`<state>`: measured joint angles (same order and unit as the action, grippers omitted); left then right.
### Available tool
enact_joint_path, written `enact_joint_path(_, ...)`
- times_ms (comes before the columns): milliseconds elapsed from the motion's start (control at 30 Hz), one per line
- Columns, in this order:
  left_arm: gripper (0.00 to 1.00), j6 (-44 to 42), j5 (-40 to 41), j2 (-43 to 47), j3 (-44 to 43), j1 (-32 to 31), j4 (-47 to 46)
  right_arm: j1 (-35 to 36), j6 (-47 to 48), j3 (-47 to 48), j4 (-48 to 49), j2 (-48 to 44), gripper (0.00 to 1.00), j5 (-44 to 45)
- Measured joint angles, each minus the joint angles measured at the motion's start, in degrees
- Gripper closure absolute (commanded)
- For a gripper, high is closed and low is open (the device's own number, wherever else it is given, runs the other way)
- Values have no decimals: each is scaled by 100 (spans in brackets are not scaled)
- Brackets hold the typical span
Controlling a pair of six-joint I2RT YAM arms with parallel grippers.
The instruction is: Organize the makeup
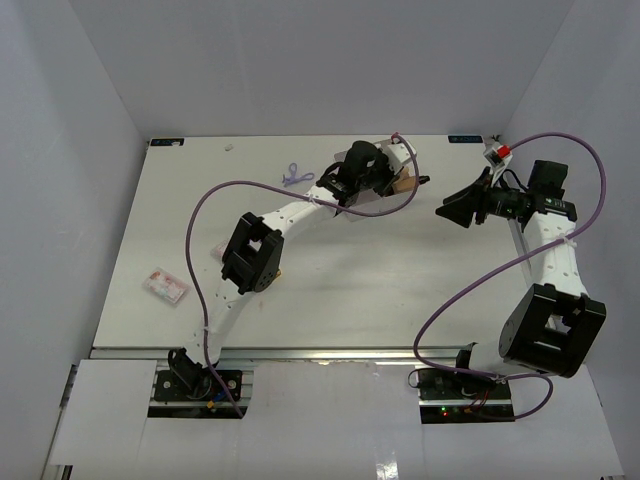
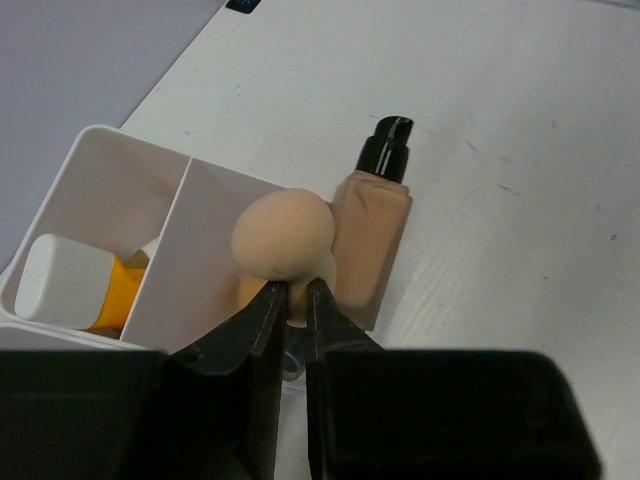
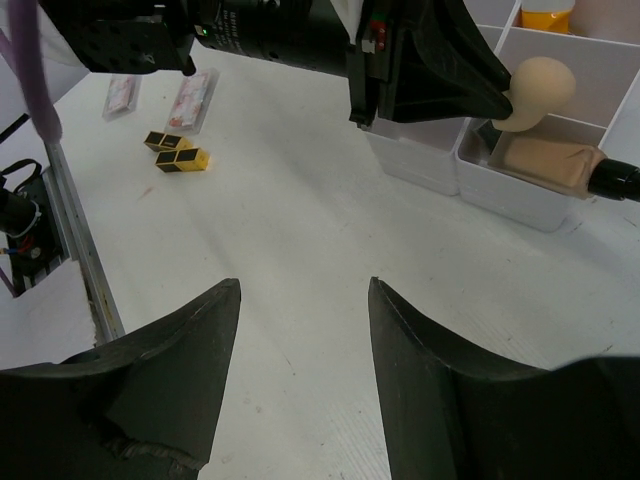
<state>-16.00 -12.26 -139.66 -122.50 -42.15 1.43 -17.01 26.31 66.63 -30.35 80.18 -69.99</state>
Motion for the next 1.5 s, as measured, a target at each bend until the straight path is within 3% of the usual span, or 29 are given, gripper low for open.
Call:
enact_joint_path(433,95,-415,1005,-330,-91,35,-757,-25,14,-9,2,0,39,-137)
enact_joint_path(667,84,-489,1083,-330,-87,35,-811,-25,25,-11,1,0,39,-145)
enact_joint_path(833,69,-509,1236,-330,-31,35,-814,-34,25,-11,2,0,39,-183)
enact_joint_path(1000,65,-540,1324,-330,120,34,-796,-57,25,-11,2,0,39,-216)
enact_joint_path(1200,44,-557,1348,-330,226,17,-814,-62,23,-11,0,0,39,-222)
enact_joint_path(1500,38,-560,1467,-305,281,-87,-915,-62,25,-19,0,0,38,-222)
